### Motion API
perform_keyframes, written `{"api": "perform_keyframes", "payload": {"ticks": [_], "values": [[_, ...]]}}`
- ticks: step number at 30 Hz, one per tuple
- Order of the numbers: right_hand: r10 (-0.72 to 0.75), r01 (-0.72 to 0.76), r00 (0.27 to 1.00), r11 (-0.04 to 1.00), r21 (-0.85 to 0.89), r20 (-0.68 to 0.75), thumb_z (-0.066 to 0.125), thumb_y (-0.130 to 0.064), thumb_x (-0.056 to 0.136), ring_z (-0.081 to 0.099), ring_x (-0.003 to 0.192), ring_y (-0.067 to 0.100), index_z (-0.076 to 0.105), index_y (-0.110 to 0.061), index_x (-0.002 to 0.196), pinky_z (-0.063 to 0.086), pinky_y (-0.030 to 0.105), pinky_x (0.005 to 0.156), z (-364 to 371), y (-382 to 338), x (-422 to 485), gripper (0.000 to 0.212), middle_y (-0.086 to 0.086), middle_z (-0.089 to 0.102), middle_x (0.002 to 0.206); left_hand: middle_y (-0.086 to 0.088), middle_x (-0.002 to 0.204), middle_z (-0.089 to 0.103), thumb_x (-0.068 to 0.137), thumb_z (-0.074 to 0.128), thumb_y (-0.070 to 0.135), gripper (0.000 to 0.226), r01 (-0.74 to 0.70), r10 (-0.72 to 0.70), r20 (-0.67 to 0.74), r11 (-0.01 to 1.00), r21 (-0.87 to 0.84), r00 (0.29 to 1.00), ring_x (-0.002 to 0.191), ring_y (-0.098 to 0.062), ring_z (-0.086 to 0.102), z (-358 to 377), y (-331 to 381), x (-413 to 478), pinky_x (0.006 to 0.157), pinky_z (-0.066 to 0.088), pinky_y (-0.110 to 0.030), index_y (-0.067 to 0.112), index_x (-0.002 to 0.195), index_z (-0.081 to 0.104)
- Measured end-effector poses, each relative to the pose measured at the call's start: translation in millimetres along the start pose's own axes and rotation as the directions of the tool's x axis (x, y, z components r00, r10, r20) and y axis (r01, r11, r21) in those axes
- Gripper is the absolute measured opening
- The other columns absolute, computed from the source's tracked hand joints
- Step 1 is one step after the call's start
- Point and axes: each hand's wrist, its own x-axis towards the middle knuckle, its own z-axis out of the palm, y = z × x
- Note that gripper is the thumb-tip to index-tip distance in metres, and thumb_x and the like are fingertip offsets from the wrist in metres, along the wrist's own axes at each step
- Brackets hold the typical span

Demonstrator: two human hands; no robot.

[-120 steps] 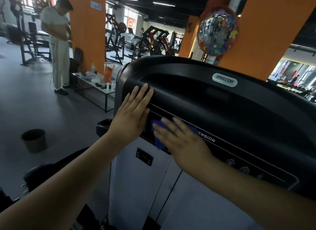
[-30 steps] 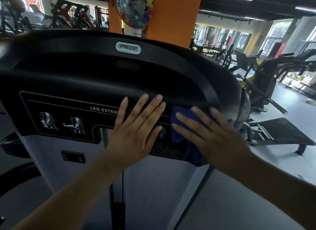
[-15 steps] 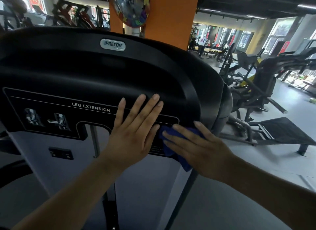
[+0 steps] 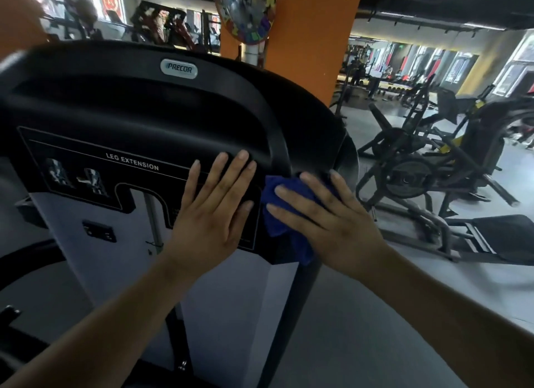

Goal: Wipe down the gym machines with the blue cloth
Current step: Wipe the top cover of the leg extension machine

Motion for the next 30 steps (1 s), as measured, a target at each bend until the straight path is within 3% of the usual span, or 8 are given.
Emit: {"api": "perform_keyframes", "payload": {"ticks": [2, 6, 11, 16, 20, 21, 27, 30], "values": [[0.027, -0.028, 0.999, 0.999, 0.040, 0.024, 0.057, -0.016, 0.107, 0.013, 0.167, 0.032, 0.026, -0.029, 0.172, 0.009, 0.059, 0.134, 7, -6, -13, 0.073, -0.003, 0.014, 0.181, -0.006, 0.181, 0.023, 0.119, 0.041, 0.034, 0.058, 0.003, -0.003, 0.017, 1.000, 0.014, 1.000, 0.169, -0.029, 0.014, 0, 7, 4, 0.135, 0.010, -0.064, 0.014, 0.172, 0.027], [-0.182, 0.182, 0.972, 0.983, 0.018, 0.147, 0.037, -0.011, 0.108, 0.009, 0.168, 0.029, 0.019, -0.030, 0.174, 0.003, 0.057, 0.135, 14, 4, -40, 0.070, -0.006, 0.012, 0.182, -0.006, 0.183, 0.015, 0.118, 0.043, 0.035, 0.064, 0.058, -0.058, 0.075, 0.998, -0.004, 0.995, 0.170, -0.032, 0.007, -3, 20, 5, 0.134, 0.008, -0.068, 0.015, 0.174, 0.020], [0.152, -0.150, 0.988, 0.977, 0.151, 0.001, 0.036, -0.025, 0.117, 0.004, 0.168, 0.037, 0.015, -0.026, 0.174, 0.005, 0.061, 0.134, 10, 26, -34, 0.061, 0.002, 0.001, 0.182, -0.002, 0.184, 0.010, 0.118, 0.040, 0.033, 0.064, 0.116, -0.115, 0.127, 0.993, -0.005, 0.985, 0.170, -0.028, 0.000, -14, 32, 12, 0.136, 0.008, -0.064, 0.016, 0.175, 0.018], [0.045, -0.050, 0.997, 0.993, 0.104, 0.056, 0.058, -0.024, 0.105, 0.000, 0.168, 0.035, 0.011, -0.025, 0.175, 0.003, 0.062, 0.134, 11, 21, -40, 0.084, 0.000, -0.002, 0.183, 0.004, 0.184, 0.006, 0.118, 0.038, 0.037, 0.065, 0.144, -0.144, 0.169, 0.989, 0.009, 0.975, 0.170, -0.026, -0.004, -22, 46, 23, 0.135, 0.006, -0.064, 0.018, 0.176, 0.015], [0.370, -0.362, 0.929, 0.913, 0.188, -0.012, 0.048, -0.029, 0.117, 0.002, 0.168, 0.037, 0.017, -0.020, 0.174, 0.008, 0.063, 0.134, 4, 31, -13, 0.066, 0.006, 0.003, 0.182, 0.004, 0.184, 0.007, 0.118, 0.036, 0.035, 0.065, 0.160, -0.155, 0.191, 0.987, -0.010, 0.969, 0.170, -0.020, -0.001, -19, 57, 32, 0.136, 0.007, -0.061, 0.016, 0.176, 0.012], [0.391, -0.380, 0.921, 0.901, 0.210, -0.007, 0.045, -0.032, 0.118, 0.002, 0.168, 0.038, 0.018, -0.018, 0.174, 0.009, 0.064, 0.134, 5, 24, -10, 0.063, 0.008, 0.004, 0.182, 0.004, 0.184, 0.006, 0.118, 0.035, 0.035, 0.065, 0.175, -0.170, 0.186, 0.984, -0.012, 0.968, 0.170, -0.020, -0.002, -17, 60, 32, 0.136, 0.006, -0.061, 0.016, 0.176, 0.011], [0.126, -0.119, 0.991, 0.979, 0.163, -0.036, 0.048, -0.042, 0.117, 0.015, 0.167, 0.032, 0.028, -0.025, 0.172, 0.021, 0.065, 0.131, 14, 1, -20, 0.060, 0.000, 0.019, 0.180, 0.006, 0.184, 0.004, 0.119, 0.031, 0.041, 0.065, 0.156, -0.153, 0.210, 0.988, 0.001, 0.966, 0.170, -0.018, -0.001, -17, 55, 29, 0.138, 0.007, -0.056, 0.020, 0.176, 0.009], [0.277, -0.255, 0.959, 0.937, 0.238, -0.064, 0.052, -0.045, 0.115, 0.013, 0.167, 0.032, 0.030, -0.022, 0.171, 0.019, 0.066, 0.131, 3, 7, -1, 0.064, 0.003, 0.019, 0.180, 0.008, 0.184, 0.005, 0.118, 0.035, 0.041, 0.066, 0.092, -0.100, 0.221, 0.995, 0.047, 0.970, 0.170, -0.017, 0.003, -23, 40, 21, 0.138, 0.011, -0.055, 0.023, 0.176, 0.010]]}}
